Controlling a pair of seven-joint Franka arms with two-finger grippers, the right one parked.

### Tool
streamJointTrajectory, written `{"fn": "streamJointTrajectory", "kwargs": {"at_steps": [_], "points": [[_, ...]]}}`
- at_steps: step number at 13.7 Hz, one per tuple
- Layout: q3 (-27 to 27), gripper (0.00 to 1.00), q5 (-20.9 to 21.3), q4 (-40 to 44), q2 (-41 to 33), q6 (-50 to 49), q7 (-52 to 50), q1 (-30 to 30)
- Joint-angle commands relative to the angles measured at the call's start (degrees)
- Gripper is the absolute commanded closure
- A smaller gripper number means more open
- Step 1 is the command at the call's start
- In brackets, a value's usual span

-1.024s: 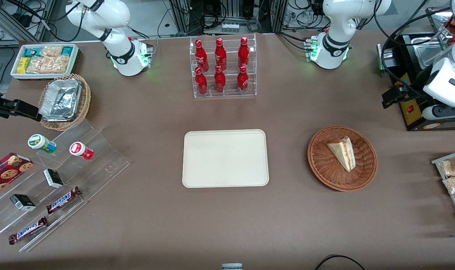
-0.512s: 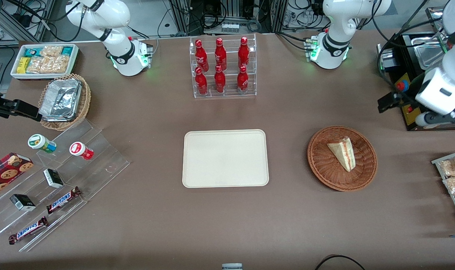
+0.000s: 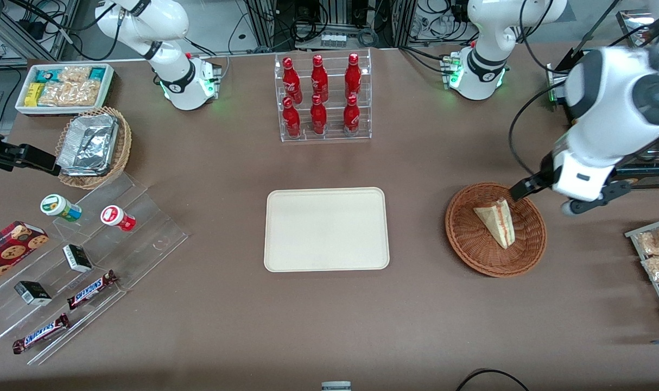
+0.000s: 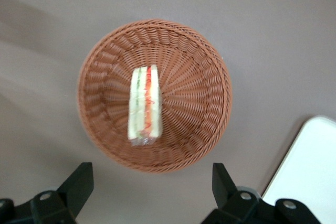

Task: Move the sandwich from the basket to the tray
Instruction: 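Move the left gripper over the wrapped sandwich in the wicker basket, then lower the left gripper and close it on the sandwich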

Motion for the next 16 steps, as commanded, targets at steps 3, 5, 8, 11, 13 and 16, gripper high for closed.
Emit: {"fn": "streamJointTrajectory", "kwargs": {"at_steps": [3, 5, 8, 11, 13, 16], "points": [[-0.20, 0.00, 0.68, -3.93, 3.88, 6.61, -6.33, 0.00], [-0.12, 0.00, 2.26, -4.28, 7.22, 9.06, -8.26, 0.00], [-0.03, 0.00, 2.96, -4.20, 12.76, 11.71, -8.62, 0.00], [0.06, 0.00, 8.49, -4.37, 15.67, 11.89, -8.62, 0.00], [0.06, 0.00, 10.26, -4.72, 16.38, 11.88, -8.53, 0.00], [0.15, 0.02, 10.27, -5.16, 16.47, 11.71, -8.62, 0.00]]}}
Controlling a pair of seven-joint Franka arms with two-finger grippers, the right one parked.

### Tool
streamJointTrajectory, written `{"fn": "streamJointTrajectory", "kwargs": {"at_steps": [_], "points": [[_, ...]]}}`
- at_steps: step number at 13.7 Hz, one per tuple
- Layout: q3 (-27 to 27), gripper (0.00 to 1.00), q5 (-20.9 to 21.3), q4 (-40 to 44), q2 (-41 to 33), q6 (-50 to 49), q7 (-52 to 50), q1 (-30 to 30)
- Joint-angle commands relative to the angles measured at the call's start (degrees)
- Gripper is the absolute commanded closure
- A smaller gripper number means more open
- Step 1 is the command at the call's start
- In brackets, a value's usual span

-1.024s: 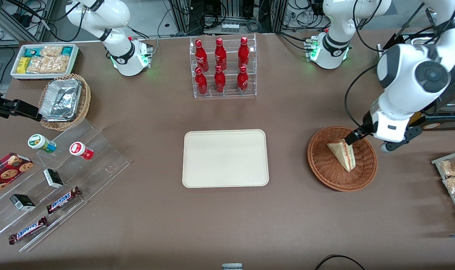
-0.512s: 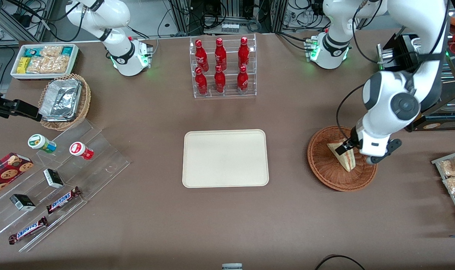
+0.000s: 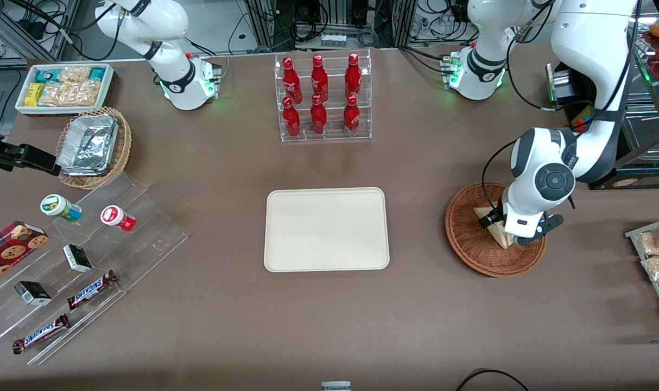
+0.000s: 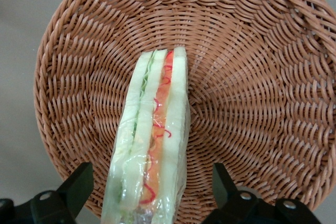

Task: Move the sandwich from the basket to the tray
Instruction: 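Lower the left gripper and close it on the sandwich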

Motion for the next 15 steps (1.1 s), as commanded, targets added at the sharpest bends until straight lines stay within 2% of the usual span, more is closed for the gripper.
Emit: {"fn": "streamJointTrajectory", "kwargs": {"at_steps": [1, 5, 6, 10, 15], "points": [[0.04, 0.12, 1.46, -0.54, -0.32, 0.09, -1.28, 0.06], [-0.05, 0.92, 1.38, -1.07, 0.03, 0.00, -7.25, 0.06], [-0.05, 1.00, 1.38, -1.07, 0.03, -0.09, -7.61, 0.06], [-0.14, 1.00, 1.46, -0.46, -0.23, -1.40, -6.39, 0.06], [-0.31, 1.00, 3.22, 7.09, -0.40, -10.96, -4.98, -2.74]]}}
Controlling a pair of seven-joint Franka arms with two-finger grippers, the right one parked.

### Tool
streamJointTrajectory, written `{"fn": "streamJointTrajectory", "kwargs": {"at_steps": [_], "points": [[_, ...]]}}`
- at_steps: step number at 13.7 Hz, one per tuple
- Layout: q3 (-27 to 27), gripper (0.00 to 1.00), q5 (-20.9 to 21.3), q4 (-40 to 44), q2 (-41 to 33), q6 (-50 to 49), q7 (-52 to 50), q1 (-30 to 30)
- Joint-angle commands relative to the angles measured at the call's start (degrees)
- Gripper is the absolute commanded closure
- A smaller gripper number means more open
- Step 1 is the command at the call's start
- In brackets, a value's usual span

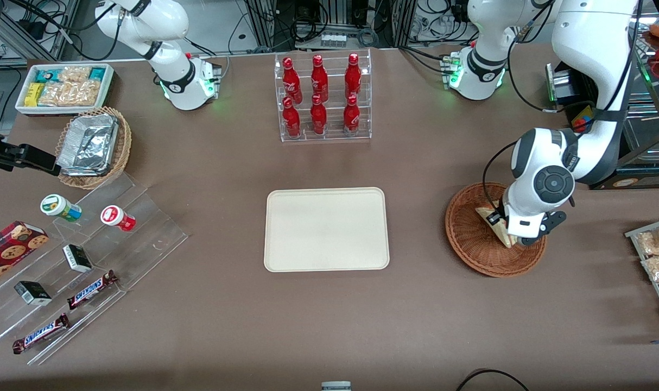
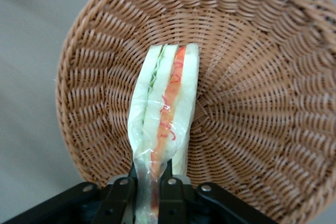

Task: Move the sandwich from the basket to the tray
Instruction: 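Lift the sandwich and carry it toward the cream tray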

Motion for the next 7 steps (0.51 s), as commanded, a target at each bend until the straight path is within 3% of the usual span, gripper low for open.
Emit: {"fn": "streamJointTrajectory", "kwargs": {"at_steps": [1, 5, 7], "points": [[-0.06, 1.00, 1.38, 6.15, -0.61, -7.24, 0.88, -3.51], [-0.32, 1.00, -0.28, 14.16, -0.09, -11.84, 0.97, -11.42], [-0.33, 1.00, -5.45, 16.79, 0.52, -11.14, 1.15, -14.67]]}}
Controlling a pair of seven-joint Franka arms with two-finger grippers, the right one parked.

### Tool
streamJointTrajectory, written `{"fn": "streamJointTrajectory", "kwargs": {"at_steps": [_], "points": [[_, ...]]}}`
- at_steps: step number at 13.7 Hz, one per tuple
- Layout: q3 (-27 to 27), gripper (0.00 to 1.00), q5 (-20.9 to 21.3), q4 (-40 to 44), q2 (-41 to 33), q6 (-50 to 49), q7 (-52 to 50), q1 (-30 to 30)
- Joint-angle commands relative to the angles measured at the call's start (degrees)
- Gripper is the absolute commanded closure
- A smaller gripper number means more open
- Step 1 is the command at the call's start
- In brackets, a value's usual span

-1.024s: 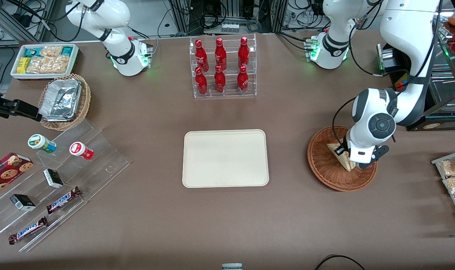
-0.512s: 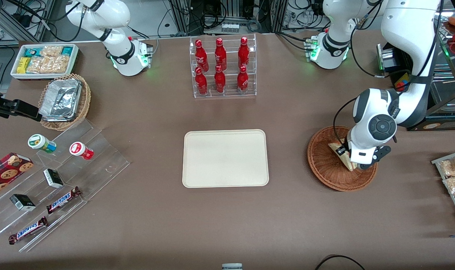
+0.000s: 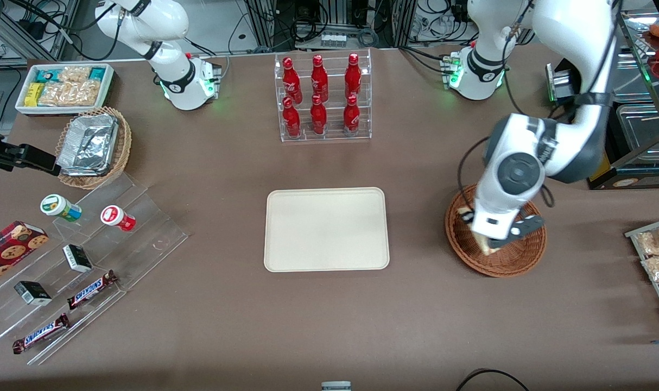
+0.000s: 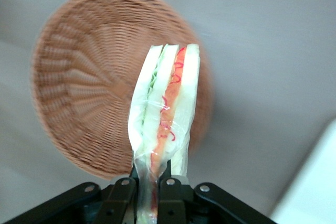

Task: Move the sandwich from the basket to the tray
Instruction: 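Lift the sandwich and carry it toward the cream tray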

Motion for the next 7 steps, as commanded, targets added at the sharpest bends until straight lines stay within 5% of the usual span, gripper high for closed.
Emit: {"fn": "streamJointTrajectory", "kwargs": {"at_steps": [1, 7], "points": [[0.52, 1.00, -4.72, 5.64, 2.00, -1.08, 0.39, -4.46], [0.52, 1.00, -7.37, 18.91, 14.73, 0.67, 0.38, -14.48]]}}
